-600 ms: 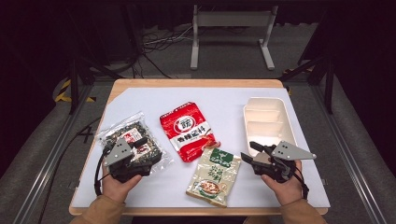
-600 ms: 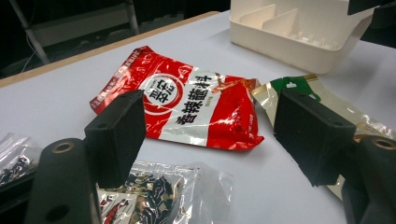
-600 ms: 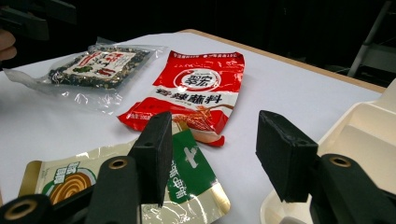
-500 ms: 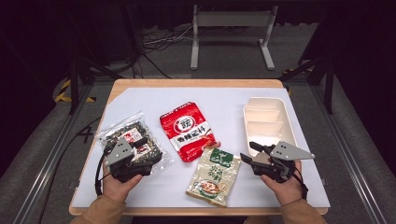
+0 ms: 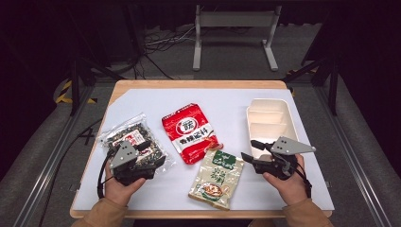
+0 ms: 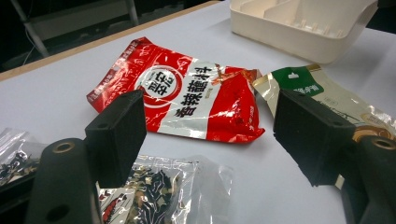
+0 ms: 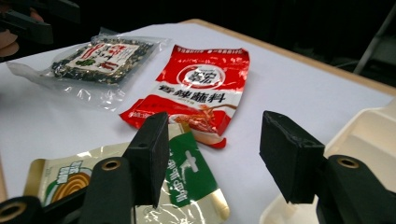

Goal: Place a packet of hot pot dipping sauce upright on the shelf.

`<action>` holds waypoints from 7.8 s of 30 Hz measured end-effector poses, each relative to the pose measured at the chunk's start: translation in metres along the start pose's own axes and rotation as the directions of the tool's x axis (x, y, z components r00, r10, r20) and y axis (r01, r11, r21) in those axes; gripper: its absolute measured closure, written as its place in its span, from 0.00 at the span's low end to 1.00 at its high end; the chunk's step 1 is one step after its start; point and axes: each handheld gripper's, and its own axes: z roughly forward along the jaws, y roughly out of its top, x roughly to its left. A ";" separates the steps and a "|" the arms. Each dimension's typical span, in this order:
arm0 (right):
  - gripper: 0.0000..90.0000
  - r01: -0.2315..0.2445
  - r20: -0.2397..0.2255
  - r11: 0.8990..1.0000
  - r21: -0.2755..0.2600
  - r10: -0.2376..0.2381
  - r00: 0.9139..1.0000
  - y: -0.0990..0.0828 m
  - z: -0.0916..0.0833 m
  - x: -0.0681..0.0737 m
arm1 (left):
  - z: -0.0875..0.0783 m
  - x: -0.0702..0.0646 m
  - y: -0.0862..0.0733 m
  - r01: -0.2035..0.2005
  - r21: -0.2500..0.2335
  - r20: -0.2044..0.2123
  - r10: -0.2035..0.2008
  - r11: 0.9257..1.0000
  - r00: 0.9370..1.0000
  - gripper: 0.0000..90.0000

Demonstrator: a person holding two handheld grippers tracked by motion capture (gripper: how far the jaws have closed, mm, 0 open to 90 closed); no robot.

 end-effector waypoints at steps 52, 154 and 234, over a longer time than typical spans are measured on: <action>0.42 0.038 -0.079 0.908 0.416 -0.006 0.997 0.017 0.111 0.013 | 0.008 -0.002 -0.003 -0.019 0.054 -0.003 0.019 0.998 1.000 0.30; 1.00 0.184 -0.333 0.853 0.488 -0.013 0.943 0.057 0.062 0.007 | 0.011 -0.001 -0.004 -0.012 0.074 -0.011 0.013 0.997 1.000 0.29; 1.00 0.280 -0.170 0.910 0.305 -0.237 0.957 0.175 -0.010 -0.074 | 0.001 0.007 -0.009 0.020 0.065 -0.050 -0.017 0.998 0.999 0.29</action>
